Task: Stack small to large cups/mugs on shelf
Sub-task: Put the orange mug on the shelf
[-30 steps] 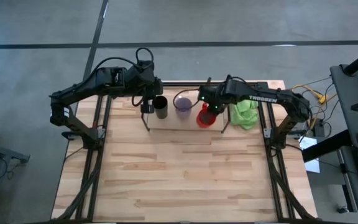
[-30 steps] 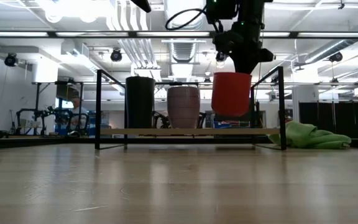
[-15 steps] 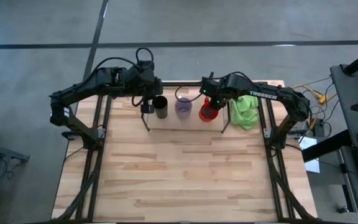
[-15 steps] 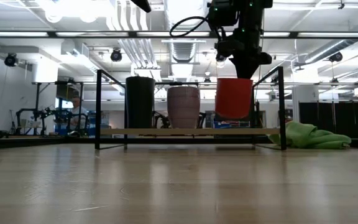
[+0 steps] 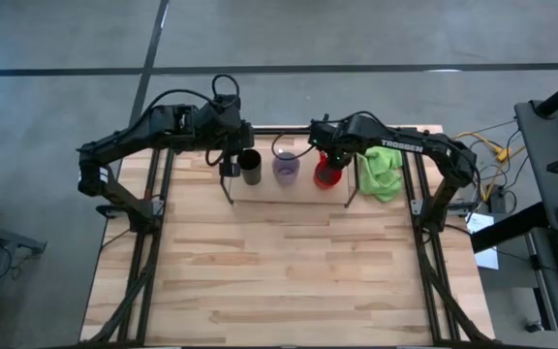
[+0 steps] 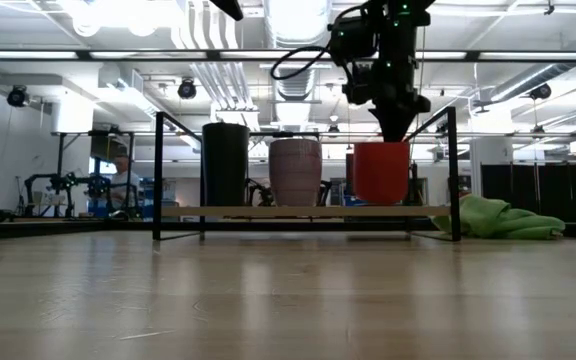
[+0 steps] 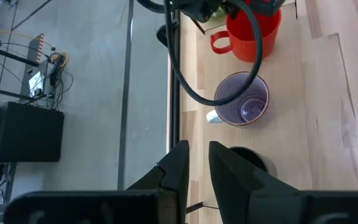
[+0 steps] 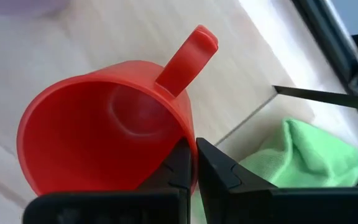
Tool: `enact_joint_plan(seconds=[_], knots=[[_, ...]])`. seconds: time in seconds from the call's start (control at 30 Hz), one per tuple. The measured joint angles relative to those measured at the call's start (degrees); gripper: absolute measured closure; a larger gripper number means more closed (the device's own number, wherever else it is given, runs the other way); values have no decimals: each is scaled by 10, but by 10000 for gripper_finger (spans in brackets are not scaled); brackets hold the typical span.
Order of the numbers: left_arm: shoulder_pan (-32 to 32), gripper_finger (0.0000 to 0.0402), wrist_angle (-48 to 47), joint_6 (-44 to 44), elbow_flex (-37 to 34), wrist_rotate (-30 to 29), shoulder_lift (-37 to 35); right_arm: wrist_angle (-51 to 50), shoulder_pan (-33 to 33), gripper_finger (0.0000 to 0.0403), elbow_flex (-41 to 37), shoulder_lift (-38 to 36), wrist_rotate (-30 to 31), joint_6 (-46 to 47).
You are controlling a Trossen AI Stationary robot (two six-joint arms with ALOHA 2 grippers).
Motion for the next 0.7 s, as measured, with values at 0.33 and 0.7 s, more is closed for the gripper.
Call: enact_joint_plan(seconds=[0.33, 0.7], knots=[[1, 353, 0, 0, -9, 0, 0, 1, -15, 394, 0, 2, -22, 43], [0, 353, 1, 0, -10, 0, 0, -3, -16, 394, -9, 2, -34, 43]])
